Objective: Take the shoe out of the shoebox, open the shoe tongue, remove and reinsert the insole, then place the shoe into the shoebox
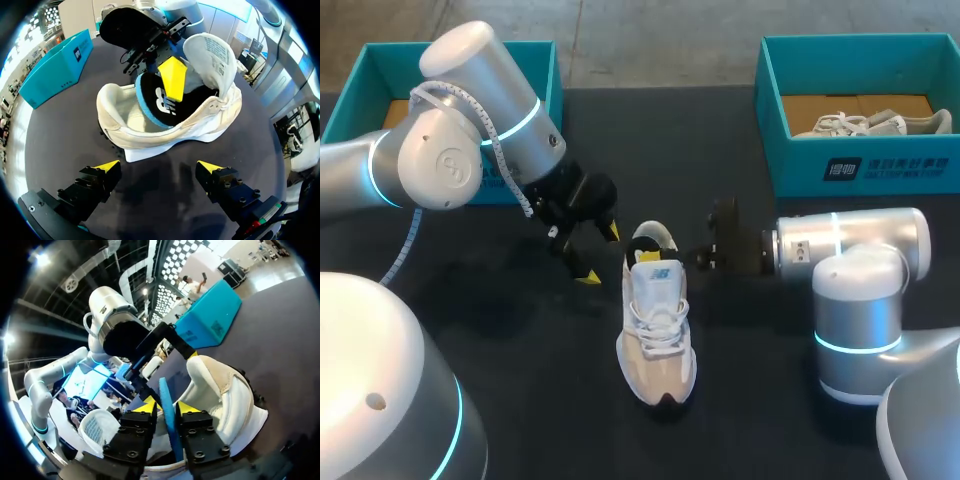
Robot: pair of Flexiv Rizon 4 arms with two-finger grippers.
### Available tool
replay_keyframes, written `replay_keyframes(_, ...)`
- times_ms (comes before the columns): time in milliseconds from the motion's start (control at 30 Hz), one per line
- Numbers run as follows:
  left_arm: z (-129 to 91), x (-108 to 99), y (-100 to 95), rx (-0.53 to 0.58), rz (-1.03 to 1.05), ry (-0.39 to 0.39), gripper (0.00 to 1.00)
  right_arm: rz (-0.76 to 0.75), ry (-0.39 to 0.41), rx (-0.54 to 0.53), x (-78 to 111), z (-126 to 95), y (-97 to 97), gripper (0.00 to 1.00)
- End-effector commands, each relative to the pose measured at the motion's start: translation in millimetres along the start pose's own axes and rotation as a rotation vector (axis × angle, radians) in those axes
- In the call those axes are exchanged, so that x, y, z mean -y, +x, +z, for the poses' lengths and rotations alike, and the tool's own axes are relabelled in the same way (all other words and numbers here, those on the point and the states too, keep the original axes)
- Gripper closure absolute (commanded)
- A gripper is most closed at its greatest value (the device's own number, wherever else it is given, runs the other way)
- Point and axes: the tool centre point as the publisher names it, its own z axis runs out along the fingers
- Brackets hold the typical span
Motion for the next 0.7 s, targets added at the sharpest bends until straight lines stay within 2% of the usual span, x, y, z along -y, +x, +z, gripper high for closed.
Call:
replay_keyframes(33, 0.8, -0.5, 0.8, 0.003, 0.001, 0.000, 0.00, -0.017, -0.018, 0.020, -1.3, -0.2, 8.8, 0.57)
replay_keyframes(333, 0.8, -0.5, 0.8, 0.003, 0.001, 0.000, 0.00, -0.041, -0.022, 0.022, -12.9, 0.8, 8.8, 0.65)
replay_keyframes(533, 0.8, -0.5, 0.8, 0.003, 0.001, 0.000, 0.00, -0.047, -0.035, 0.022, -16.2, 1.1, 6.4, 0.67)
replay_keyframes(567, 0.8, -0.5, 0.8, 0.003, 0.001, 0.000, 0.00, -0.048, -0.036, 0.022, -17.0, 0.9, 6.3, 0.69)
replay_keyframes(600, 0.8, -0.5, 0.8, 0.003, 0.001, 0.000, 0.00, -0.049, -0.037, 0.022, -17.7, 0.7, 6.4, 0.76)
replay_keyframes(633, 0.8, -0.5, 0.8, 0.003, 0.001, 0.000, 0.00, -0.050, -0.038, 0.023, -18.3, 0.6, 6.4, 1.00)
replay_keyframes(700, 0.8, -0.5, 0.8, 0.003, 0.001, 0.000, 0.00, -0.046, -0.037, 0.025, -18.6, 0.6, 5.4, 1.00)
